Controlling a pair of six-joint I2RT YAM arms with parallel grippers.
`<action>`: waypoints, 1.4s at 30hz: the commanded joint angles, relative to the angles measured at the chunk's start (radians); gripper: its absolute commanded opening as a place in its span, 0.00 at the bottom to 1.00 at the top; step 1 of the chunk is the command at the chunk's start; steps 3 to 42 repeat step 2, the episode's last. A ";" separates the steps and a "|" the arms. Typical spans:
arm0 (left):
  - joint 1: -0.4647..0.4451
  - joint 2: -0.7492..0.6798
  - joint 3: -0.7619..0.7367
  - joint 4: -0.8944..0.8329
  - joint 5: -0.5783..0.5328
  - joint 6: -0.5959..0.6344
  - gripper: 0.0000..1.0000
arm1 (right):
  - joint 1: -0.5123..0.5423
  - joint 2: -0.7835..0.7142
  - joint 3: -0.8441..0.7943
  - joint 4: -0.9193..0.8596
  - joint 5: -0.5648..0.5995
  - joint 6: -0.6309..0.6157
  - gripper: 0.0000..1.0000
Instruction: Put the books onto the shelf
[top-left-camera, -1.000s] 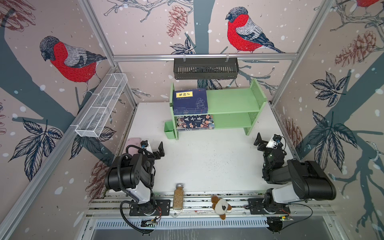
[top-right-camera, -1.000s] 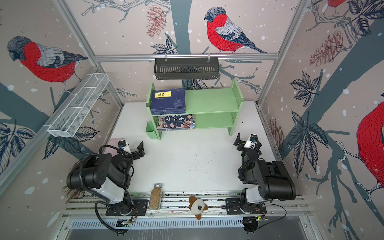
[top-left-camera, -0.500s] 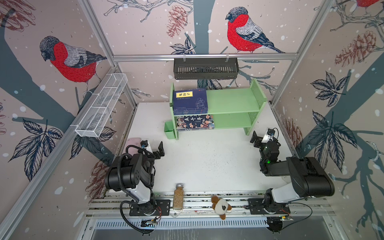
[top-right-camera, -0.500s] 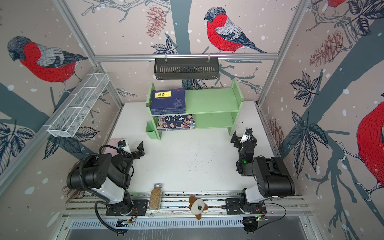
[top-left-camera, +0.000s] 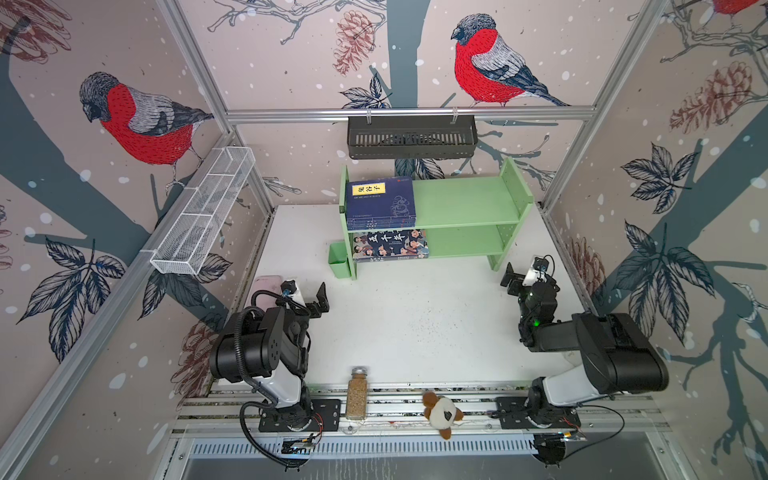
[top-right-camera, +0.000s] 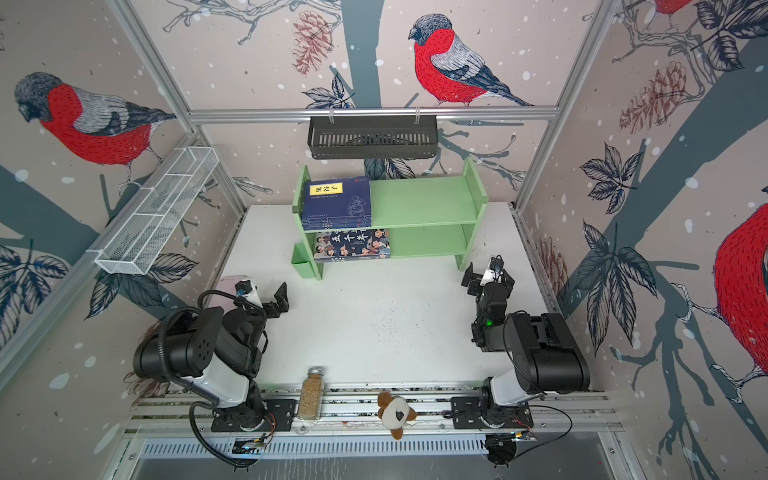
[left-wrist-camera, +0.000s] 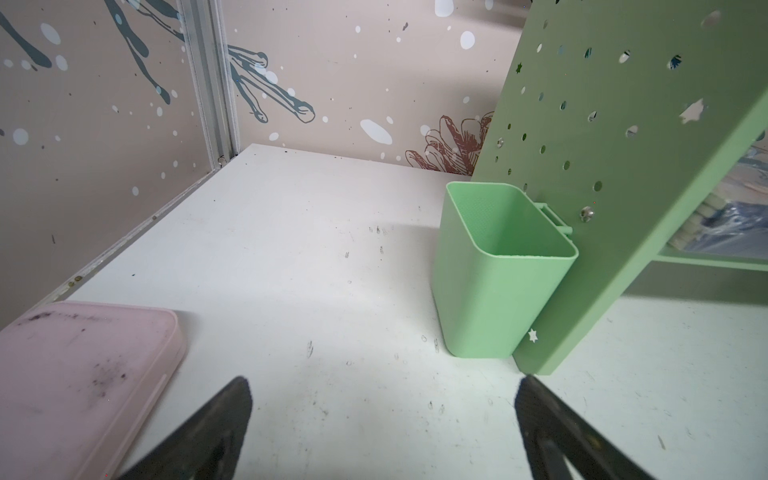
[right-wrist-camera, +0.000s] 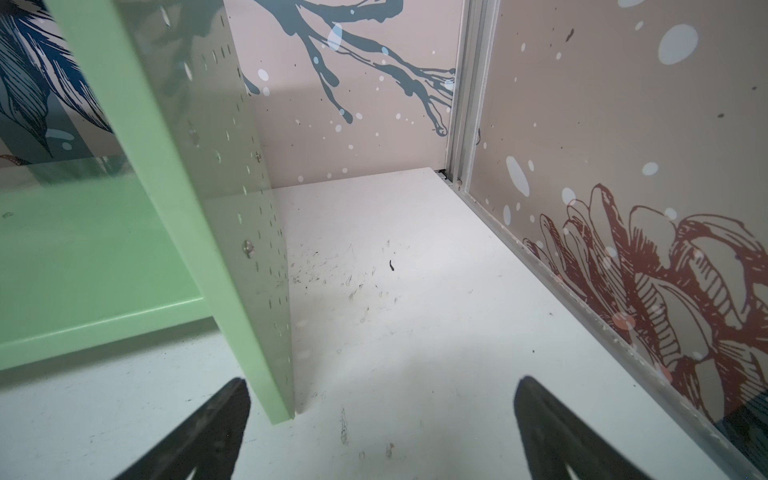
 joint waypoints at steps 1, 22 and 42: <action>0.002 0.000 0.002 0.222 -0.002 0.009 0.99 | 0.000 0.001 0.005 0.000 0.012 -0.010 1.00; 0.002 0.000 0.003 0.222 -0.002 0.008 0.99 | 0.001 0.000 0.003 0.001 0.012 -0.010 1.00; 0.002 0.000 0.003 0.222 -0.002 0.008 0.99 | 0.001 0.000 0.003 0.001 0.012 -0.010 1.00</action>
